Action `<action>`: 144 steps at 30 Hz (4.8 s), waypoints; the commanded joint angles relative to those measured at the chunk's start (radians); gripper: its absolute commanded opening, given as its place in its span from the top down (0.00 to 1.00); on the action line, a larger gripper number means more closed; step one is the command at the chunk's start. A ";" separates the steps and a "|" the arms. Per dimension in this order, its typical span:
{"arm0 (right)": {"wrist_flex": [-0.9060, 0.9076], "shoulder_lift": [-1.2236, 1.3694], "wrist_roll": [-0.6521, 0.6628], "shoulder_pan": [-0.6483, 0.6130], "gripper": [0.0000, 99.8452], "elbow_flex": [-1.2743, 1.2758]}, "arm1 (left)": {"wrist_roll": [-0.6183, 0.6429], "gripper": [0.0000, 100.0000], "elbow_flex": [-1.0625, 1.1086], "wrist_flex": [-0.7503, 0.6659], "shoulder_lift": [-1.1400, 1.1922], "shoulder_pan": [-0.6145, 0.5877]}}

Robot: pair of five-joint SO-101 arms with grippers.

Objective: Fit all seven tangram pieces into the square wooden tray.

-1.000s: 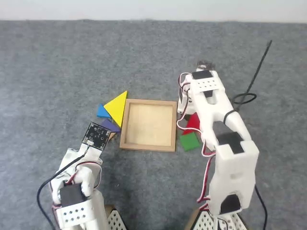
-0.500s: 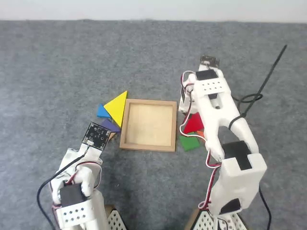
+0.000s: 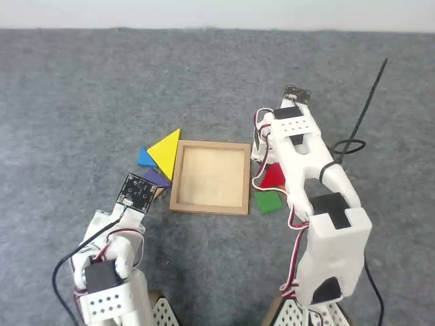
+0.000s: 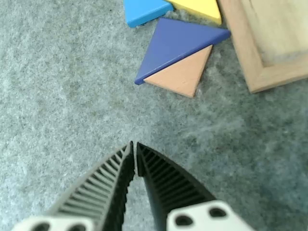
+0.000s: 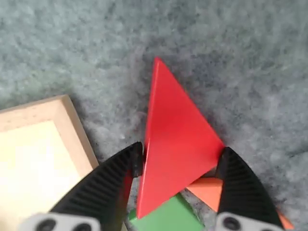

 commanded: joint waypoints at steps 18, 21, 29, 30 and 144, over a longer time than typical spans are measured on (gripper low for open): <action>0.042 0.079 -0.002 0.036 0.76 -0.041 | -0.009 0.98 -0.015 -0.021 -0.018 -0.008; 0.076 0.091 -0.002 0.036 0.76 -0.068 | -0.009 0.98 -0.015 -0.021 -0.018 -0.008; 0.111 0.127 0.017 0.041 0.76 -0.106 | -0.044 0.98 -0.015 -0.018 -0.018 -0.008; 0.117 0.134 0.017 0.041 0.76 -0.109 | -0.069 0.98 -0.015 -0.009 -0.018 -0.008; -0.002 -0.182 0.126 0.073 0.61 0.212 | -0.104 0.93 -0.015 -0.014 -0.020 -0.038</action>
